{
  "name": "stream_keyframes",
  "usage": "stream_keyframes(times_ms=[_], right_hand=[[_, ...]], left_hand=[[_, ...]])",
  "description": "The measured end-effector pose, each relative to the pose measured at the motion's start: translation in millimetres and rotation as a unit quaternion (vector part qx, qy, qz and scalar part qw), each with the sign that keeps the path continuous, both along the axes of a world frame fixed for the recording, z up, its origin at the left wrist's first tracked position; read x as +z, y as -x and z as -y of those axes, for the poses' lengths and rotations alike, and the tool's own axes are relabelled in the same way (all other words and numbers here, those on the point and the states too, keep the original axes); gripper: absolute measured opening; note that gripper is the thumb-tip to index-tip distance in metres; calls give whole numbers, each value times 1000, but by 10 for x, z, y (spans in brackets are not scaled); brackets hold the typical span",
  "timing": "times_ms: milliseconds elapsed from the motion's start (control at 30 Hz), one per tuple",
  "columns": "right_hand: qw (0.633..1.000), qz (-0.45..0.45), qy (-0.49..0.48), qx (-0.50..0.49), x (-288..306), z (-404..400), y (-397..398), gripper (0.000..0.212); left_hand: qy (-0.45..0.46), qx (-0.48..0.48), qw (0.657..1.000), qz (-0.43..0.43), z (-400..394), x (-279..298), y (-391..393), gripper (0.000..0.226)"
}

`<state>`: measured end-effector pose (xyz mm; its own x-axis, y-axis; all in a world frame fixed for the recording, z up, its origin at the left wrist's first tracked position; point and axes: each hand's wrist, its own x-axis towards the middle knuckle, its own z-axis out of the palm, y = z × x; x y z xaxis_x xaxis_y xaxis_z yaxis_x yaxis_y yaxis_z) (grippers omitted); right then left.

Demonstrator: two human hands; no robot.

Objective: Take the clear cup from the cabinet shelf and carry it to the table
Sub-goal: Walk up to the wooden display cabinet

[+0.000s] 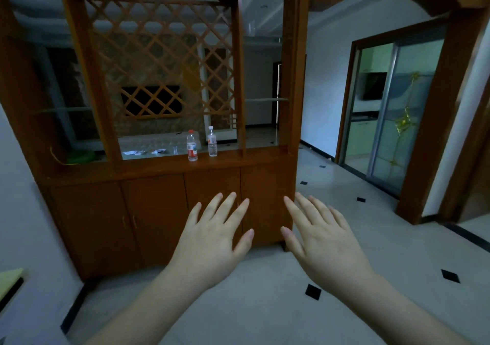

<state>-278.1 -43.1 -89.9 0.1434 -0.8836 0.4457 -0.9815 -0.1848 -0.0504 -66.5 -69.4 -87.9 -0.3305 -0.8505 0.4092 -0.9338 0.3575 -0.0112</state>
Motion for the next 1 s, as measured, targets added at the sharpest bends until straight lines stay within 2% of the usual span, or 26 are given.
stream_keyframes(times_ms=[300, 533, 800, 1000], right_hand=[[999, 11, -24, -36, -211, 769, 1047, 63], [999, 21, -24, -22, -253, 1398, 1354, 61], [999, 21, -27, -19, -283, 2221, 1272, 60], [999, 15, -33, -6, -326, 3115, 891, 59]], left_hand=[[-14, -15, 1000, 19, 886, -156, 1081, 69], [-30, 4, 999, 13, 1496, -147, 1548, 70], [-60, 39, 997, 15, 2256, -219, 1537, 68], [-66, 44, 997, 5, 3023, -247, 1137, 67]])
